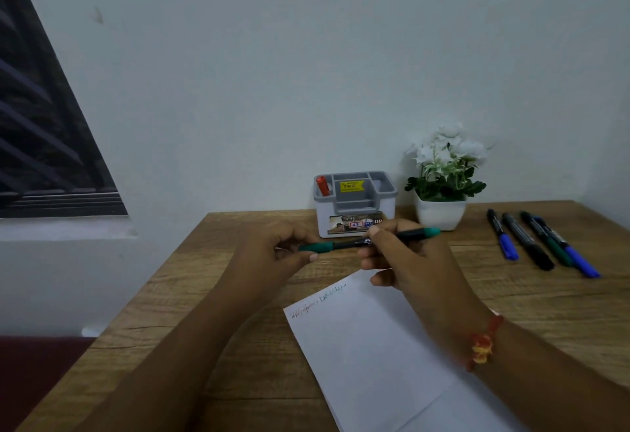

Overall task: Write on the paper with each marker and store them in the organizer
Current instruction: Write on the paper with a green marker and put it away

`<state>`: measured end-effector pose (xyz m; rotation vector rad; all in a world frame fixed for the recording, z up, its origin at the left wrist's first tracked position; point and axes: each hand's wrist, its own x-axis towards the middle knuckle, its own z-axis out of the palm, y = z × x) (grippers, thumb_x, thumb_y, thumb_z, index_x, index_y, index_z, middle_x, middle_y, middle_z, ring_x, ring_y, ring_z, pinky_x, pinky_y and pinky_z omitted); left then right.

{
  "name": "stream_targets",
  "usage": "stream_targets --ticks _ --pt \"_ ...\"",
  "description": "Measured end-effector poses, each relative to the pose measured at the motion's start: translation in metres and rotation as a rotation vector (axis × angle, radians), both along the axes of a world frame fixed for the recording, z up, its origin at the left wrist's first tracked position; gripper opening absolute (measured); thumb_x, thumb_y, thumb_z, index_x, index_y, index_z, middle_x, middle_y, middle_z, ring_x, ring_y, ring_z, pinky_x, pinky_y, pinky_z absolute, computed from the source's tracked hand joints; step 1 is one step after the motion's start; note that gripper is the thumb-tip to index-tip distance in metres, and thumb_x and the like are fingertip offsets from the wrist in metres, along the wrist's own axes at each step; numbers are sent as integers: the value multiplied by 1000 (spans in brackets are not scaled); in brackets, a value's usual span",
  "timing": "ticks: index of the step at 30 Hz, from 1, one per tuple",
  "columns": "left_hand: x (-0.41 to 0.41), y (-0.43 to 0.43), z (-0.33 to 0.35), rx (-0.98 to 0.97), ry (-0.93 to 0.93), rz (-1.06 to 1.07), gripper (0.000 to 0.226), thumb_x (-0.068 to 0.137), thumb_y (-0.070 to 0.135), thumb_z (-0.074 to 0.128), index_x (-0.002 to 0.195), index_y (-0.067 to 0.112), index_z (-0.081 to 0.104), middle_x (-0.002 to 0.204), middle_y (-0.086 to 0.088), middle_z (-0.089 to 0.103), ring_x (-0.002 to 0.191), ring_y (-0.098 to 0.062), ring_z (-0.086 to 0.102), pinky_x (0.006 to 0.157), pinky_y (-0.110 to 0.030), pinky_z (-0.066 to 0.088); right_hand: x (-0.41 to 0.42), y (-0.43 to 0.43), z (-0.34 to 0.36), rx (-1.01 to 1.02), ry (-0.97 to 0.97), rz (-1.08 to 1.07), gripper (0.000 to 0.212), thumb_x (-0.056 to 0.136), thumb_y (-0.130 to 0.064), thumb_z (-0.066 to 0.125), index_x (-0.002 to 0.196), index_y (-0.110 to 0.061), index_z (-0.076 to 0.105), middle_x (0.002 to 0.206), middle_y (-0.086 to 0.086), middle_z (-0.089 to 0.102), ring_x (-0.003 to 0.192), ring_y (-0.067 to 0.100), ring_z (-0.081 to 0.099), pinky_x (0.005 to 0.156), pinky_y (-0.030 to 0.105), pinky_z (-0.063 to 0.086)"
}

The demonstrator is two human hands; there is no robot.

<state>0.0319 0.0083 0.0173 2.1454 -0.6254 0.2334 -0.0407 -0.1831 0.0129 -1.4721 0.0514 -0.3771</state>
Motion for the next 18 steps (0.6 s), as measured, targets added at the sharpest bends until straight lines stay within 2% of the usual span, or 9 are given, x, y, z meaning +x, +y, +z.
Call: stream_targets --ticks 4,8,11,18 --pt "-3 -3 1 -51 21 -22 26 78 17 78 81 41 69 83 13 69 83 2 59 66 -4 44 2 -1 -3 19 2 23 11 95 -20 66 89 -15 74 75 8 76 68 12 70 53 23 52" --pt "-8 -8 2 -125 65 -48 20 75 14 79 87 29 75 82 6 73 78 -2 62 67 -9 48 4 -1 -3 38 11 69 15 94 -23 67 89 -12 75 73 8 74 65 10 67 52 22 51" --pt "-10 -7 4 -181 109 -49 20 74 13 80 86 28 77 84 7 73 77 -5 64 71 -15 53 5 -3 -1 62 25 113 15 94 -23 67 89 -11 74 72 8 72 64 9 65 53 21 50" --pt "-17 -10 8 -218 137 -60 19 74 6 79 84 22 78 83 5 74 76 -6 66 70 -17 54 4 -5 2 -36 -12 153 17 95 -19 67 101 -3 71 71 8 70 61 7 63 54 19 50"
